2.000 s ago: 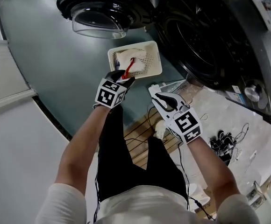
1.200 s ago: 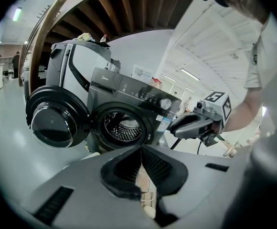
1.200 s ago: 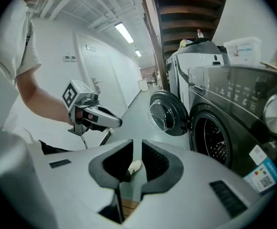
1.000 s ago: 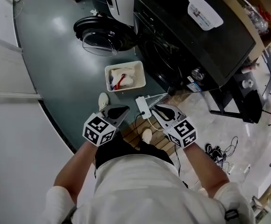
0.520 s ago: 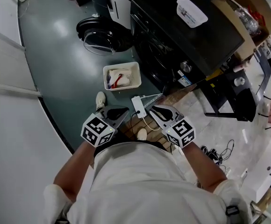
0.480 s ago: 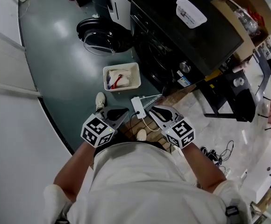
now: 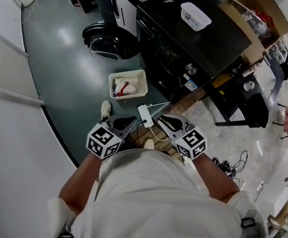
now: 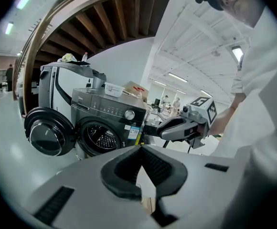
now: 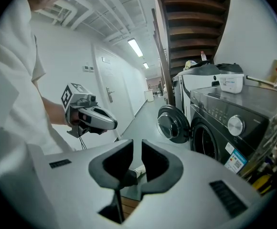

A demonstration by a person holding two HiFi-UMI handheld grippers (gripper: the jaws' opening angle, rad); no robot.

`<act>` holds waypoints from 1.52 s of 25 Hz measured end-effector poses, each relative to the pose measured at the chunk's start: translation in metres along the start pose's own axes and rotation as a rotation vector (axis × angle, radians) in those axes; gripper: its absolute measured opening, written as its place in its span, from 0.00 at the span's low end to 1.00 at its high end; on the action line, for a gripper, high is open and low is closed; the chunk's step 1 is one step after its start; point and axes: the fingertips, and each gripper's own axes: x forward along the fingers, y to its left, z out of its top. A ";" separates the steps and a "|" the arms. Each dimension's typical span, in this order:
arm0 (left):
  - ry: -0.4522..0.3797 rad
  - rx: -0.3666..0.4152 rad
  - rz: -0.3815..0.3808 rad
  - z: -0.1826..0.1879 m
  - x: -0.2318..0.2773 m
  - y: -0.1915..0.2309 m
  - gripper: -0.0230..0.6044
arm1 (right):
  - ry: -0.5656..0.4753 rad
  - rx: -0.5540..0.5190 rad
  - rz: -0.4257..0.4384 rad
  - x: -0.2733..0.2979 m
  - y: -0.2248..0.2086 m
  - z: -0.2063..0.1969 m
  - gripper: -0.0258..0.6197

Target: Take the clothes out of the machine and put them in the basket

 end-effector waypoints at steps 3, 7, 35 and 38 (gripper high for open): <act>-0.001 -0.003 0.004 -0.003 0.000 -0.003 0.03 | -0.007 -0.009 0.005 -0.002 0.003 -0.002 0.13; 0.003 -0.004 -0.002 -0.006 0.001 -0.012 0.03 | -0.015 -0.007 0.004 -0.007 0.008 -0.003 0.13; 0.006 -0.003 0.000 -0.015 0.000 -0.027 0.03 | -0.021 -0.034 0.002 -0.022 0.021 -0.007 0.13; 0.020 0.004 0.001 -0.018 0.001 -0.029 0.03 | -0.031 -0.032 -0.001 -0.020 0.019 -0.010 0.13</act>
